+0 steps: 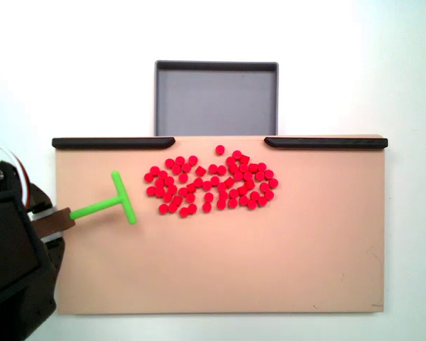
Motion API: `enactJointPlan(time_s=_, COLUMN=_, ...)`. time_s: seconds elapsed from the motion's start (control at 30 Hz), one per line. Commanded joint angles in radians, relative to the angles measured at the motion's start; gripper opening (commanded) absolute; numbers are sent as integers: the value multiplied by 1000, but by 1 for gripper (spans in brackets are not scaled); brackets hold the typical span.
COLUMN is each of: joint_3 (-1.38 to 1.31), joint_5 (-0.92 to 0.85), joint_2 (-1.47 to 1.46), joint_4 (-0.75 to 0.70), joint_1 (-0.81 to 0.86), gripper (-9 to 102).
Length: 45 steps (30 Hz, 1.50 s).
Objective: Gather the left side granules
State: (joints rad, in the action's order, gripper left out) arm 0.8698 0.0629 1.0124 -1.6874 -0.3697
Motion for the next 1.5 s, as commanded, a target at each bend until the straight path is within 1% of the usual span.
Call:
enactJointPlan(time_s=0.0, joint_3=-34, joint_5=0, joint_2=-2, joint_4=-6, joint_1=-5, gripper=0)
enactJointPlan(time_s=1.07, joint_3=-40, joint_5=-14, joint_2=-77, joint_4=11, joint_1=8, gripper=0)
enactJointPlan(time_s=1.47, joint_3=-101, joint_5=40, joint_2=-121, joint_4=11, joint_1=20, gripper=0)
